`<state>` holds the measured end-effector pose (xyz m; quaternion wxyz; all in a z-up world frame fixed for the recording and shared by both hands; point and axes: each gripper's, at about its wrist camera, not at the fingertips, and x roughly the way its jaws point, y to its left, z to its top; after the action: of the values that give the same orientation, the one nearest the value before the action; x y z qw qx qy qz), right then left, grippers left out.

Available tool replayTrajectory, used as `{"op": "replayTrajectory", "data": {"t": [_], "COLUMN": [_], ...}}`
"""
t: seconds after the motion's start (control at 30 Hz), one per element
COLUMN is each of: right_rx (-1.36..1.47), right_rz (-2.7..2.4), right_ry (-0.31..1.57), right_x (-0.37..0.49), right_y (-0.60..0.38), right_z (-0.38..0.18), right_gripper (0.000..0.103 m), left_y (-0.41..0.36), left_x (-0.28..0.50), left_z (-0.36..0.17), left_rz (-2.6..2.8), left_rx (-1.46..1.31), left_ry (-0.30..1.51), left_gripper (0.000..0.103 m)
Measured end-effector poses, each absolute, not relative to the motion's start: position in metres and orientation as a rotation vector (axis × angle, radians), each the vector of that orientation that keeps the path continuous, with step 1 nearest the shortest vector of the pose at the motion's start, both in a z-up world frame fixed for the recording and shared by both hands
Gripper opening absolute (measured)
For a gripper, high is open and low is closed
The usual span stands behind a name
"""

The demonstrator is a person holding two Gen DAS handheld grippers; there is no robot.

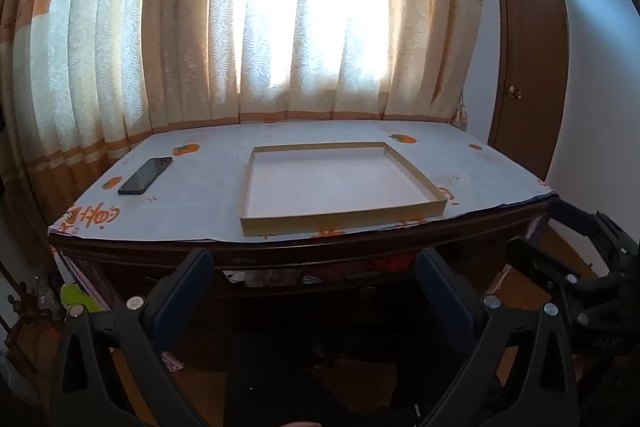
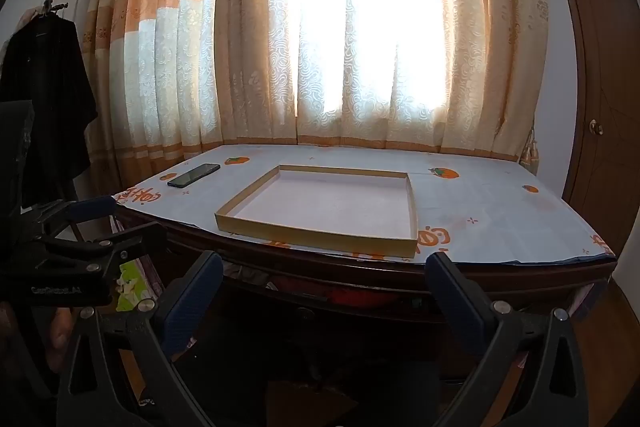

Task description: Take underwear out of drawer

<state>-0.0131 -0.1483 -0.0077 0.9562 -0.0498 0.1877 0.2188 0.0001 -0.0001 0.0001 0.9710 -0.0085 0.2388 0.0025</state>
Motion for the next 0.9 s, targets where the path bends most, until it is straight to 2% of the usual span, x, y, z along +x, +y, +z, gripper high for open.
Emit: {"op": "replayTrajectory", "data": {"t": [0.9], "right_rx": [-0.102], "right_rz": [0.446], "right_ry": [0.381], "right_x": [-0.014], "right_y": [-0.147], "right_z": [-0.01], "right_gripper": [0.102], "left_y": [0.003], "left_x": [0.002], "left_z": [-0.001], "left_rz": [0.004], "left_rx": [-0.039], "left_ry": [0.478], "left_gripper": [0.103]}}
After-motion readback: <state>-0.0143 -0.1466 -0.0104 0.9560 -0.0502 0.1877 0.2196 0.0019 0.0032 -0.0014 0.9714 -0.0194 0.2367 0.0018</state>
